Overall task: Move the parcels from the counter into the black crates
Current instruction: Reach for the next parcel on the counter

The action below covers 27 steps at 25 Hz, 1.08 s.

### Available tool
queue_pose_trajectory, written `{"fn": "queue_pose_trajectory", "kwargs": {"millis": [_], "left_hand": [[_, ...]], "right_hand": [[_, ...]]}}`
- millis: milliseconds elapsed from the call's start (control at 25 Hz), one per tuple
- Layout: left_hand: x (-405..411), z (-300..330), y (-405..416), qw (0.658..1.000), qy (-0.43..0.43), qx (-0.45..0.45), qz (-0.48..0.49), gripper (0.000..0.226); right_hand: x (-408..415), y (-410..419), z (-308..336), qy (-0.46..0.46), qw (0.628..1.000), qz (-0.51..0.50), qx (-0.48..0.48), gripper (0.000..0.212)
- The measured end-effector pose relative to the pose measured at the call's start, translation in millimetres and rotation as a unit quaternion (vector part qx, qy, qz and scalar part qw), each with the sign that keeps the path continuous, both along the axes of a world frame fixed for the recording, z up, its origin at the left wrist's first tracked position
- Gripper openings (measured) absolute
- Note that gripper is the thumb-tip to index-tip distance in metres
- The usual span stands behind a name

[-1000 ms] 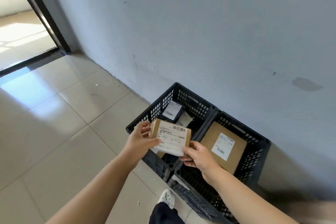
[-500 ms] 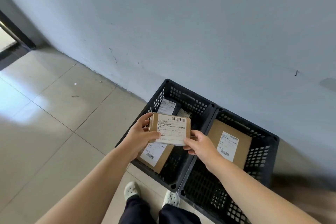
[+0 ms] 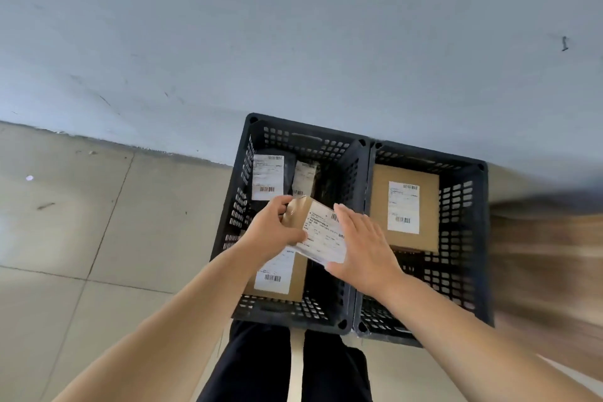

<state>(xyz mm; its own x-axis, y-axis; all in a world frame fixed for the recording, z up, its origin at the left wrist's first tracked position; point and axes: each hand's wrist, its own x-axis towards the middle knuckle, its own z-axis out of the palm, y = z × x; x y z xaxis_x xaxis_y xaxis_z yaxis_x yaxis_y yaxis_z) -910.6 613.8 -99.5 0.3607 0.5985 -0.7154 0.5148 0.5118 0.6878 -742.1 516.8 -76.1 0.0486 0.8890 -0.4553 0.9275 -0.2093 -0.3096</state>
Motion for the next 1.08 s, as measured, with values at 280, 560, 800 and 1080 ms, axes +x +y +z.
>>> {"fn": "queue_pose_trajectory", "kwargs": {"millis": [280,560,800,1080], "left_hand": [[-1,-74,5,0.993,0.003,-0.013,-0.12,0.076],[-32,-163,5,0.911,0.181,0.044,-0.369,0.072],[-21,-195,-8,0.902,0.147,0.031,-0.404,0.059],[-1,-217,-27,0.946,0.059,-0.07,-0.31,0.061]], "right_hand": [[-37,-18,-67,-0.053,0.99,-0.122,-0.046,0.105],[-72,-32,-145,-0.142,0.953,-0.225,-0.147,0.104],[-90,-35,-200,-0.141,0.958,-0.217,-0.121,0.115],[-89,-51,-223,-0.136,0.953,-0.216,-0.161,0.131]]}}
